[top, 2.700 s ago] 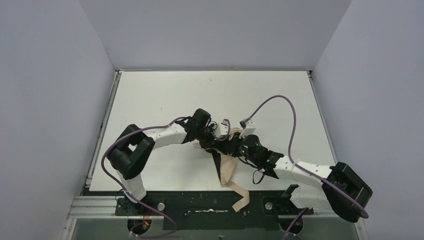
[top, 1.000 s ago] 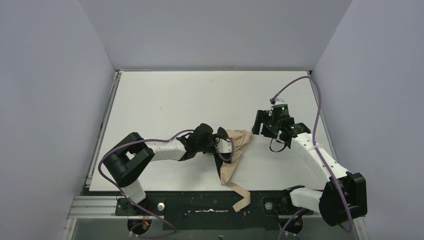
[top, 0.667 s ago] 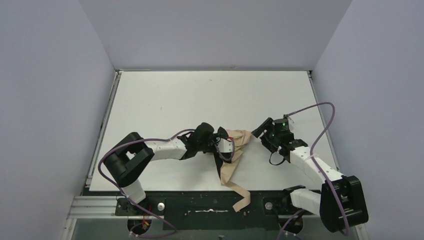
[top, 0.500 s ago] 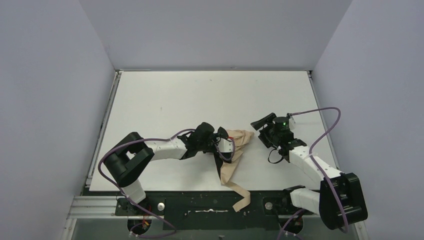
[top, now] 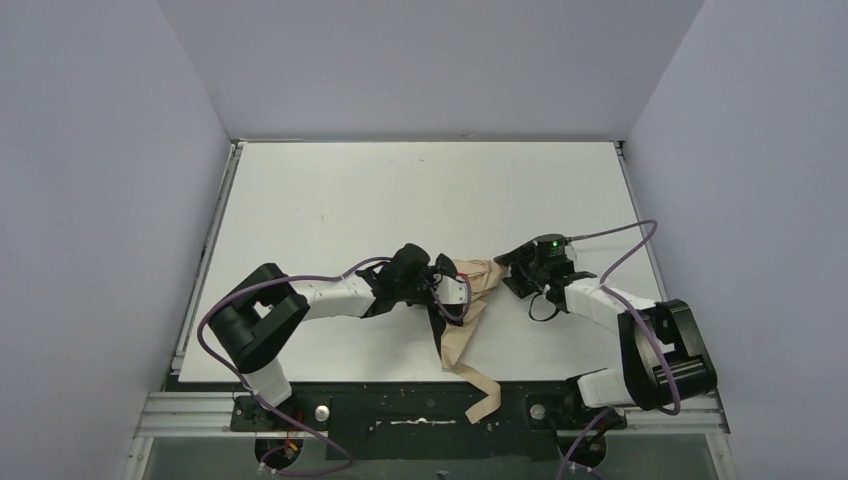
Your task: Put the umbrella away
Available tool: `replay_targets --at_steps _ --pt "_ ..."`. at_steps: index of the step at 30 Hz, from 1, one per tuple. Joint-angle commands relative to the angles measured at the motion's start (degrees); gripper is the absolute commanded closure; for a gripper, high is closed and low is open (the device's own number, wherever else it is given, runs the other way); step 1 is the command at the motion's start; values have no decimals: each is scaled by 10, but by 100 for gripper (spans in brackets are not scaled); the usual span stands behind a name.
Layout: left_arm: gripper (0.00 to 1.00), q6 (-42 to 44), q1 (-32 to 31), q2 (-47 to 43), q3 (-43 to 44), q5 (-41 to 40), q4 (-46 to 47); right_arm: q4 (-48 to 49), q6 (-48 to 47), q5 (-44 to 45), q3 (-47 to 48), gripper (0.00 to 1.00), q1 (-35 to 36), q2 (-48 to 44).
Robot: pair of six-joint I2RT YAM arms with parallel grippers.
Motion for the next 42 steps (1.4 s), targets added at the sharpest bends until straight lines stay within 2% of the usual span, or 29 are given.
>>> replay_targets --at_steps 1,7,9,10,18,24,27,31,34,38,40,42 --pt "100 11 -6 15 14 17 -37 97 21 -50 18 53 5 25" --pt "100 11 -6 16 13 19 -39 70 -24 -31 55 89 1 -24" --pt "100 12 -6 17 13 21 -39 51 -50 -26 75 99 0 -41" --pt "100 12 -6 18 13 22 -40 36 -67 -22 87 100 0 -49" --pt "100 16 -5 20 15 31 -47 -46 -185 -10 186 100 3 -62" --pt "100 20 -8 23 17 35 -52 -15 -266 -95 243 100 33 -23" --pt "100 21 -9 25 18 34 -55 -23 -339 -138 278 94 71 4" --pt "100 22 -9 25 18 32 -56 -79 -427 -142 321 84 110 28" --pt "100 23 -10 24 17 31 -56 -142 -483 -132 341 83 120 41" --pt "100 23 -9 27 19 30 -55 -248 -549 -94 370 99 127 54" --pt "100 23 -10 28 21 30 -57 -292 -570 -64 378 96 128 50" --pt "100 21 -10 29 21 31 -58 -308 -574 -18 366 84 128 30"
